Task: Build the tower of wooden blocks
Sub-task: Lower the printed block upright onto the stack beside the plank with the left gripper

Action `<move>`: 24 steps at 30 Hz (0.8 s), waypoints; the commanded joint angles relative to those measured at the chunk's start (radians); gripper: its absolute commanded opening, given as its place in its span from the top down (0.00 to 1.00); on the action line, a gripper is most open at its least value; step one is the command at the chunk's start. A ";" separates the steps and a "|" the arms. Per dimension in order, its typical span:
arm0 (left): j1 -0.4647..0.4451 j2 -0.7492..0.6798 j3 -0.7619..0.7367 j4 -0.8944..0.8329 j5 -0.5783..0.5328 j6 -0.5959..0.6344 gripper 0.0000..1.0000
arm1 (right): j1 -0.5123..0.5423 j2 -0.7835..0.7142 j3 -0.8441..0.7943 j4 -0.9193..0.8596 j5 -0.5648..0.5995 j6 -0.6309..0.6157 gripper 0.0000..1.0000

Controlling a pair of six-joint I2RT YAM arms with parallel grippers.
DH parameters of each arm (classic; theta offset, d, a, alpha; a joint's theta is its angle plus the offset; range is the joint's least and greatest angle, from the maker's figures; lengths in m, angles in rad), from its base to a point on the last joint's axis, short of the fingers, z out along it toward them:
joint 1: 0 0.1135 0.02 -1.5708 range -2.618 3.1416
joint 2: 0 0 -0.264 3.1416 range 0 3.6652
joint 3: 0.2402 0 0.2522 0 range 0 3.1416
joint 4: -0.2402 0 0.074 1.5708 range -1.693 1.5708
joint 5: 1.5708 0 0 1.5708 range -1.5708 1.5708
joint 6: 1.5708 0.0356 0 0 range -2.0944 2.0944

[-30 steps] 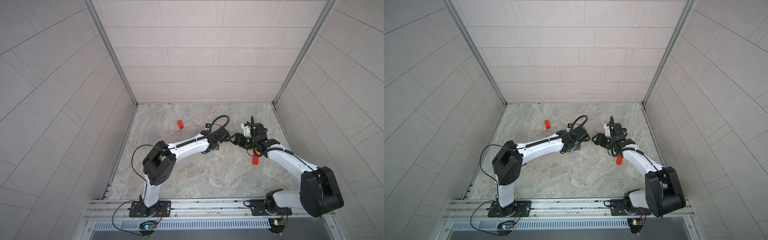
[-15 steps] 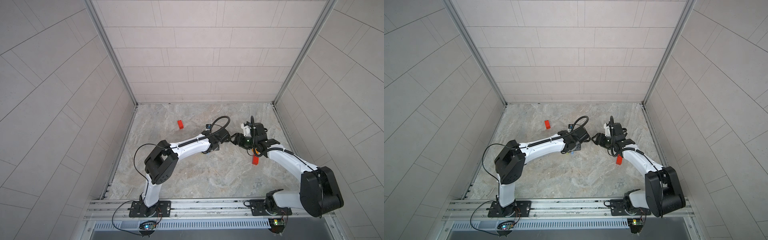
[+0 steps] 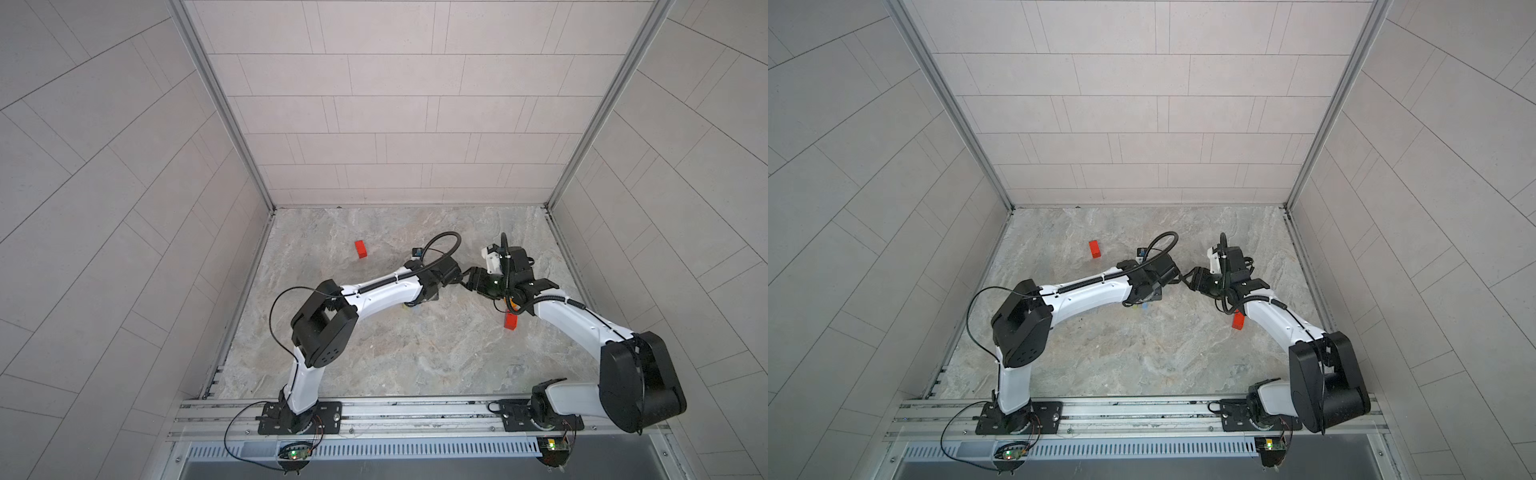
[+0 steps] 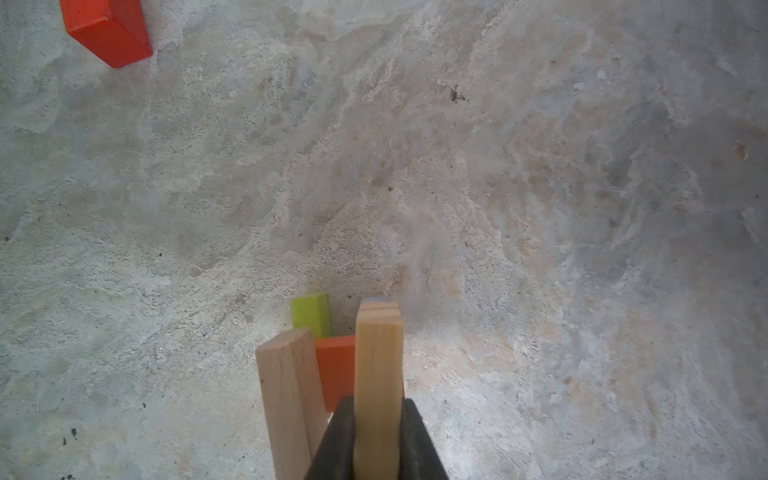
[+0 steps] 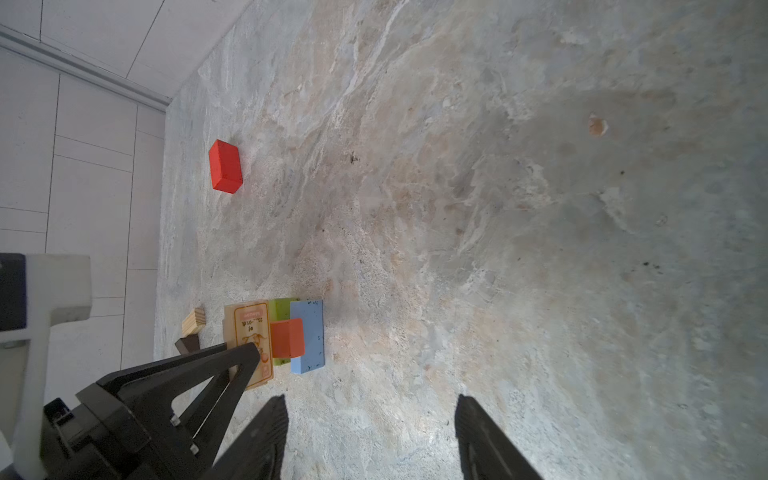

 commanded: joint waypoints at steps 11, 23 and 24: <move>-0.004 0.024 0.022 -0.023 -0.004 -0.012 0.93 | 0.001 0.008 -0.008 0.014 -0.008 0.003 0.35; -0.005 0.025 0.028 -0.026 0.000 -0.004 0.89 | 0.000 0.016 -0.009 0.018 -0.011 0.003 0.35; -0.005 0.024 0.028 -0.026 0.001 -0.004 0.88 | 0.001 0.014 -0.010 0.018 -0.011 0.003 0.35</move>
